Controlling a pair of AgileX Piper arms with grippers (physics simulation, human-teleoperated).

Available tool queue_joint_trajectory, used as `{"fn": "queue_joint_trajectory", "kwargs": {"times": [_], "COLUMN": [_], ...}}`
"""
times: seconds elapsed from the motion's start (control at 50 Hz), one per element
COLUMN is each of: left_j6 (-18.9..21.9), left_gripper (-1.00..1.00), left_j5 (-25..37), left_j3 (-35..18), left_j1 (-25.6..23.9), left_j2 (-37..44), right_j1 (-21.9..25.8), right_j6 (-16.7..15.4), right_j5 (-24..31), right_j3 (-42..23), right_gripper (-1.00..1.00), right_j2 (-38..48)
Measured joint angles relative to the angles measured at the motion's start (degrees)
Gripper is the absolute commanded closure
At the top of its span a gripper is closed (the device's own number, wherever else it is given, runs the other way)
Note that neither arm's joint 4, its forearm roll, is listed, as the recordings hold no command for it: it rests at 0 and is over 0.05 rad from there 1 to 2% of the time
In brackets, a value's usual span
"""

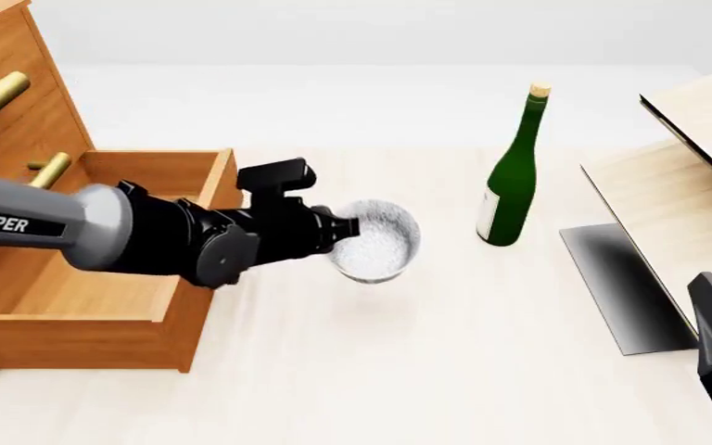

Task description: Put the bowl in the bottom drawer of the cabinet and close it.

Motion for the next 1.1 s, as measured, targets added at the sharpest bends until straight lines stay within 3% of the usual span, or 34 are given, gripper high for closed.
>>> {"fn": "queue_joint_trajectory", "kwargs": {"times": [1.1], "left_j6": [4.61], "left_gripper": [1.00], "left_j5": [4.31], "left_j3": [7.24], "left_j1": [-0.44], "left_j2": [-18.71], "right_j1": [0.00], "right_j6": [0.00], "right_j5": [0.00], "right_j3": [0.00], "right_gripper": [-1.00], "right_j2": [0.00]}}
